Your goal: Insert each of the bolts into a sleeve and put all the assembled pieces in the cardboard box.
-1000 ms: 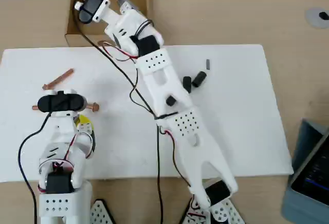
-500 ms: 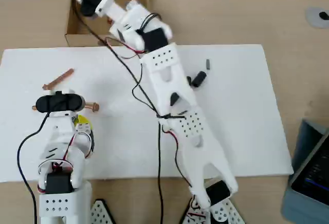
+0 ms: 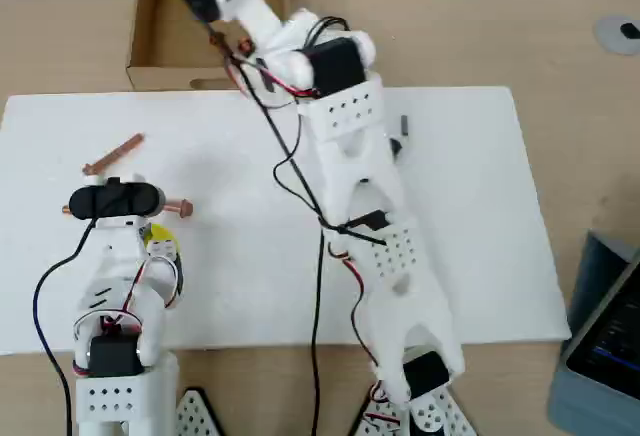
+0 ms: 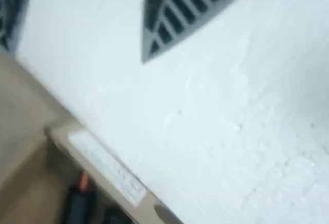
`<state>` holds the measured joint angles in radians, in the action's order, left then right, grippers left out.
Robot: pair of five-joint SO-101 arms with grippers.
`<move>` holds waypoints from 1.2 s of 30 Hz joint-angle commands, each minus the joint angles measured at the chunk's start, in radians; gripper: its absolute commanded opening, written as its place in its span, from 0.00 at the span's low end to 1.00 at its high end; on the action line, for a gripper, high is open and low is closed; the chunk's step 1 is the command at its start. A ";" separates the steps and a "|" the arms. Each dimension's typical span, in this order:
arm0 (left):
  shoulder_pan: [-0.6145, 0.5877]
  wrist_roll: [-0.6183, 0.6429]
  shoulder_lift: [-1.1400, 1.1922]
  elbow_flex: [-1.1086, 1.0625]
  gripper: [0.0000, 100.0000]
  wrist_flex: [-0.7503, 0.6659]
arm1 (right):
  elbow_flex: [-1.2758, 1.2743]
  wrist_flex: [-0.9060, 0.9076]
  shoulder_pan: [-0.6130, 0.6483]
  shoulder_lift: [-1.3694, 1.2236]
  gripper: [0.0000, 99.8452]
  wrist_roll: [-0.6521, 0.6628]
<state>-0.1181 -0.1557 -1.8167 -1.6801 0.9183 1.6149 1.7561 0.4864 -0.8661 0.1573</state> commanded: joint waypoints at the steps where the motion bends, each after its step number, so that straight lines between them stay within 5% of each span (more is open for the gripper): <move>1: -0.011 0.008 -0.007 -0.008 0.00 0.003 | 0.044 0.032 -0.054 0.116 0.18 -0.066; 11: -0.012 0.008 -0.007 -0.009 0.00 0.003 | -0.343 0.032 -0.143 0.340 0.18 -0.206; 25: -0.012 0.008 -0.007 -0.009 0.00 0.003 | -0.894 0.028 -0.289 0.467 0.18 -0.560; 36: -0.012 0.008 -0.007 -0.009 0.00 0.003 | -1.138 -0.083 -0.305 0.466 0.18 -0.643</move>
<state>-0.1181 -0.1557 -1.8167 -1.6801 0.9183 0.5117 1.7192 0.2041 -0.4703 -0.4764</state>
